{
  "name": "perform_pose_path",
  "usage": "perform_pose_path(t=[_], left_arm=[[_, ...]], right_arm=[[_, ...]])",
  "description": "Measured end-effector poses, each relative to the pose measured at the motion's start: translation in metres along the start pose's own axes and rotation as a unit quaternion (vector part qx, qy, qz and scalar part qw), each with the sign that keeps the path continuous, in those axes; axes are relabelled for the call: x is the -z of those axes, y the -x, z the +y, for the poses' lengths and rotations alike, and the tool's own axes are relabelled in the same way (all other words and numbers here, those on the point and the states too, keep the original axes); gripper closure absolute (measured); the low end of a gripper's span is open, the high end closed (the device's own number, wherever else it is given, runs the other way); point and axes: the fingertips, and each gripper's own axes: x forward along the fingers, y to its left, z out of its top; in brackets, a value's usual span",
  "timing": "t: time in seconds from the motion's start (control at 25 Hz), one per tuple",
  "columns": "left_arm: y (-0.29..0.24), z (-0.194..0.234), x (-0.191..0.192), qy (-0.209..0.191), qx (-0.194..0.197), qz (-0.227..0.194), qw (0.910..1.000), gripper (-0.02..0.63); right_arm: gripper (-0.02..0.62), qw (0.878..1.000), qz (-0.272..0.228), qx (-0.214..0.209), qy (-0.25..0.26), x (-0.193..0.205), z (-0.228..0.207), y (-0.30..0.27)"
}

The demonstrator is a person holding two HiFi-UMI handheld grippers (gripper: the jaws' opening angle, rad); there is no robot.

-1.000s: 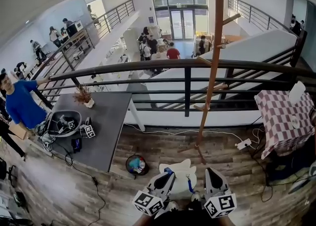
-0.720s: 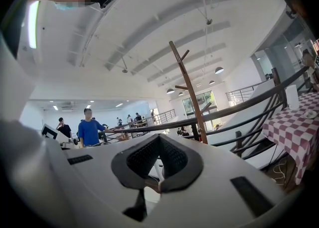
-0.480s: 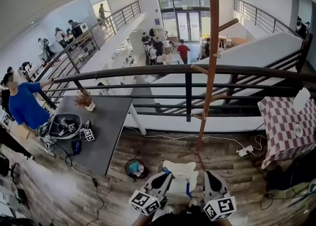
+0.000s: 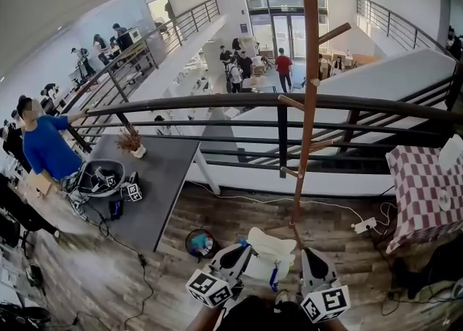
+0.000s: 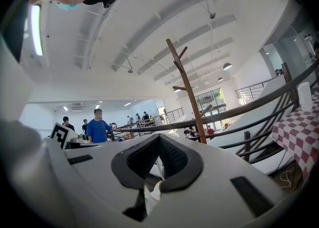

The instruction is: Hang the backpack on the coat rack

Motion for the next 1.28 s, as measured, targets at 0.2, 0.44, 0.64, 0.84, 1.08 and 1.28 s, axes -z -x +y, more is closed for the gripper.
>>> perform_pose_path(t=[0.2, 0.44, 0.64, 0.84, 1.08, 1.28], left_arm=[[-0.009, 0.004, 0.008, 0.016, -0.004, 0.014, 0.9998, 0.592], [-0.019, 0.008, 0.013, 0.018, 0.008, 0.022, 0.9996, 0.592], [-0.029, 0.019, 0.018, 0.025, 0.014, 0.030, 0.9992, 0.592], [-0.041, 0.033, 0.021, 0.020, 0.031, 0.043, 0.9984, 0.592], [-0.058, 0.049, 0.017, 0.028, 0.049, 0.051, 0.9971, 0.592], [-0.072, 0.064, 0.015, 0.025, 0.063, 0.059, 0.9960, 0.592]], right_arm=[[0.582, 1.000, 0.005, 0.003, -0.006, 0.001, -0.009, -0.005], [0.581, 1.000, 0.007, 0.025, -0.010, 0.005, -0.023, -0.021], [0.582, 0.999, 0.010, 0.044, -0.013, 0.006, -0.032, -0.032], [0.581, 0.998, 0.004, 0.057, -0.012, 0.003, -0.035, -0.051], [0.582, 0.997, 0.010, 0.071, -0.010, 0.006, -0.041, -0.077], [0.582, 0.996, 0.018, 0.082, -0.009, 0.011, -0.047, -0.097]])
